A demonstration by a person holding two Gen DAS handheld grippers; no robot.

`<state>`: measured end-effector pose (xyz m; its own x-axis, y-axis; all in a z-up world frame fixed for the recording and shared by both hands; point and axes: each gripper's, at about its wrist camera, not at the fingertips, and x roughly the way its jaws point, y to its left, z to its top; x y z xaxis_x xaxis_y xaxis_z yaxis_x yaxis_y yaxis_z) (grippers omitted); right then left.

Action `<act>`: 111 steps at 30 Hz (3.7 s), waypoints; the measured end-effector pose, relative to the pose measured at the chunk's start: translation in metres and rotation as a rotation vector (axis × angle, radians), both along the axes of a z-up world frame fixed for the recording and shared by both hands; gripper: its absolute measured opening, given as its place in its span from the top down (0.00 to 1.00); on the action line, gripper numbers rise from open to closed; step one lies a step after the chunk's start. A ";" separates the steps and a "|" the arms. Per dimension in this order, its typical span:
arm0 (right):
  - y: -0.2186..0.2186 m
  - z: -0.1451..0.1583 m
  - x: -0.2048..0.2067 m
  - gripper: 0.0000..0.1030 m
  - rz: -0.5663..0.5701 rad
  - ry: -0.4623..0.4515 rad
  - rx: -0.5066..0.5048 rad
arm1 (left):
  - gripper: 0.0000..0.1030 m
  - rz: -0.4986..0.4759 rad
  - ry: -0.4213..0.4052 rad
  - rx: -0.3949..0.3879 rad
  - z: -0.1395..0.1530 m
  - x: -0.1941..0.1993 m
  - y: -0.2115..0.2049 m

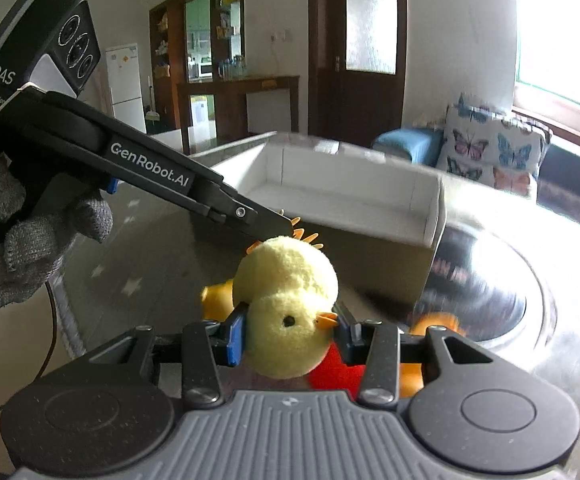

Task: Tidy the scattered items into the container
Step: 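Lower the plush chick into the white box and open the left tool, then withdraw the left tool and move it to the yellow rubber duck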

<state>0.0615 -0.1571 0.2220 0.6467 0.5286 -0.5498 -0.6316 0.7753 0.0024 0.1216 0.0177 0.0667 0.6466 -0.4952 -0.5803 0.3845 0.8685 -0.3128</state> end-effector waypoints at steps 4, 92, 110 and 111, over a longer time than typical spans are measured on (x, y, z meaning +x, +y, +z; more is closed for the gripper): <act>0.007 0.016 0.023 0.58 0.001 -0.040 0.001 | 0.85 0.016 -0.031 0.002 0.015 0.023 0.002; 0.021 0.002 0.009 0.00 0.016 -0.022 0.003 | 0.69 0.168 0.047 0.117 -0.026 0.011 0.035; 0.049 -0.036 0.000 0.00 0.089 0.049 -0.044 | 0.70 0.149 0.136 0.048 -0.052 -0.024 0.036; 0.050 -0.037 0.001 0.00 0.087 0.049 -0.047 | 0.70 0.147 0.137 0.047 -0.052 -0.025 0.036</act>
